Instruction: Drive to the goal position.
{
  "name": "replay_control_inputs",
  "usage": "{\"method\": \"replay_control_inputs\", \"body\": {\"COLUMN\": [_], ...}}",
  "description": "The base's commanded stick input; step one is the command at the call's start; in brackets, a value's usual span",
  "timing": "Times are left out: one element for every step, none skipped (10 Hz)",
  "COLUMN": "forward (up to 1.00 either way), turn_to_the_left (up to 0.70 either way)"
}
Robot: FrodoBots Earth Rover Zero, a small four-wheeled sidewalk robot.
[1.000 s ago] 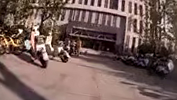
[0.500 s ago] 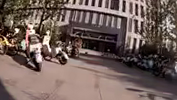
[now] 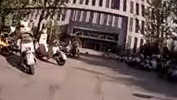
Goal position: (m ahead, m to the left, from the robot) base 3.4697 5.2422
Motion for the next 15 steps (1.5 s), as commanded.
{"method": "replay_control_inputs", "body": {"forward": [0.45, 0.45, 0.45, 0.45, 0.45, 0.45, 0.45, 0.45, 0.45, 0.45, 0.45, 0.45, 0.45, 0.45, 0.45], "turn_to_the_left": [0.0, 0.0, 0.0, 0.0, 0.0, 0.0, 0.0, 0.0, 0.0, 0.0, 0.0, 0.0, 0.0, 0.0, 0.0]}}
